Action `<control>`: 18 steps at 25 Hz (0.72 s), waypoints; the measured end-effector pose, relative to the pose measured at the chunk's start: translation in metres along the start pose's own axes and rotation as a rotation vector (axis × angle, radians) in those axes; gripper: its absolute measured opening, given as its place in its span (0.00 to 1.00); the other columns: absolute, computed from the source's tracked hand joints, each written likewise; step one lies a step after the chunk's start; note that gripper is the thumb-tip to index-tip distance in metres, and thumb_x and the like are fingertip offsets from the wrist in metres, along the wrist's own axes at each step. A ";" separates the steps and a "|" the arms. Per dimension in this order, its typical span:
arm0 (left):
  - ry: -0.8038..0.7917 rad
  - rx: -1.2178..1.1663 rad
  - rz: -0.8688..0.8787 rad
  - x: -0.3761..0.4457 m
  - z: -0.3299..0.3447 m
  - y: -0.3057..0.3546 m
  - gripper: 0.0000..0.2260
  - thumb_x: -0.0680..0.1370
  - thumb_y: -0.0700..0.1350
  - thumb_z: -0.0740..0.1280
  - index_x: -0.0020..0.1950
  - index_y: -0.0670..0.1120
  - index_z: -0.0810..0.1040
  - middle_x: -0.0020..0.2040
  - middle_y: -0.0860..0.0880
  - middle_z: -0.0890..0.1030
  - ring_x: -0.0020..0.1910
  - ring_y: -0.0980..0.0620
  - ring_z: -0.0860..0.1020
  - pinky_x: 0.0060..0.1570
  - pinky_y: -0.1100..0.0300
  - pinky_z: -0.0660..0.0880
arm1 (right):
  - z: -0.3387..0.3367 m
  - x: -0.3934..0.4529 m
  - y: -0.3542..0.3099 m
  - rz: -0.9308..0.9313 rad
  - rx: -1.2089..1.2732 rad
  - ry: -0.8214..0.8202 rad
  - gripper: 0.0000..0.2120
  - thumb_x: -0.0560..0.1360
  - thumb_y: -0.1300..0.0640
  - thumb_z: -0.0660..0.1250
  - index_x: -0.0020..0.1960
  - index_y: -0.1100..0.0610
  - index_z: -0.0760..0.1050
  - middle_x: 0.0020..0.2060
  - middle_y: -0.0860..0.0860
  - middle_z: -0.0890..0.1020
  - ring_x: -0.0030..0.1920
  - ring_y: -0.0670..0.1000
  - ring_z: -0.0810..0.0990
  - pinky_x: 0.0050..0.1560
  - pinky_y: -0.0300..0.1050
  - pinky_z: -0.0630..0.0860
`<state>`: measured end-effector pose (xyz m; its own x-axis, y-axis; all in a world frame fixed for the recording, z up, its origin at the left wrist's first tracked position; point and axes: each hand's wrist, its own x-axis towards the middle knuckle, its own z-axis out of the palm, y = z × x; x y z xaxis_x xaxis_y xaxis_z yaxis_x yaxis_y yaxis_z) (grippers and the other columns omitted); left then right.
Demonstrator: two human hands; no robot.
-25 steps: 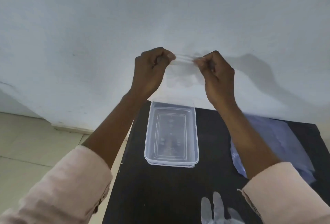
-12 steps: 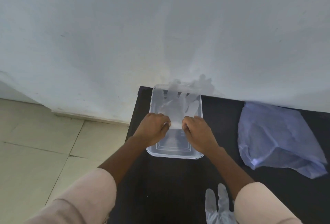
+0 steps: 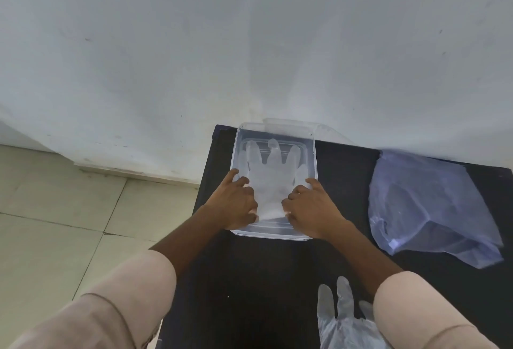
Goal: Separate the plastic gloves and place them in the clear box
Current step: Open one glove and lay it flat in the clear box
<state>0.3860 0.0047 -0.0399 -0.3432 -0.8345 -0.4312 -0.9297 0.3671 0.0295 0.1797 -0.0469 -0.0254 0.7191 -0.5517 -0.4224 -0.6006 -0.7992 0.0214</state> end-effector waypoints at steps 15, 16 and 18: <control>0.066 -0.239 -0.146 0.030 -0.012 0.033 0.19 0.78 0.48 0.60 0.67 0.44 0.72 0.65 0.43 0.76 0.64 0.42 0.74 0.64 0.45 0.70 | -0.050 0.070 0.025 0.313 0.768 0.305 0.08 0.78 0.65 0.58 0.54 0.62 0.74 0.51 0.58 0.82 0.50 0.55 0.79 0.48 0.44 0.73; 0.042 -0.258 -0.165 0.033 -0.011 0.035 0.20 0.78 0.48 0.60 0.69 0.44 0.71 0.66 0.43 0.75 0.65 0.42 0.73 0.65 0.45 0.69 | -0.048 0.083 0.026 0.350 0.802 0.282 0.07 0.78 0.66 0.58 0.53 0.62 0.72 0.52 0.59 0.81 0.48 0.55 0.78 0.47 0.43 0.70; 0.007 -0.281 -0.188 0.036 -0.010 0.035 0.21 0.78 0.49 0.61 0.69 0.45 0.70 0.67 0.44 0.75 0.65 0.42 0.72 0.66 0.44 0.68 | -0.045 0.102 0.029 0.398 0.834 0.262 0.06 0.77 0.67 0.57 0.51 0.59 0.69 0.52 0.59 0.80 0.46 0.53 0.74 0.45 0.43 0.67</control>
<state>0.3396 -0.0170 -0.0452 -0.1626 -0.8800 -0.4462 -0.9769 0.0800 0.1982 0.2517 -0.1369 -0.0273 0.4031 -0.8629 -0.3049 -0.8003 -0.1708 -0.5747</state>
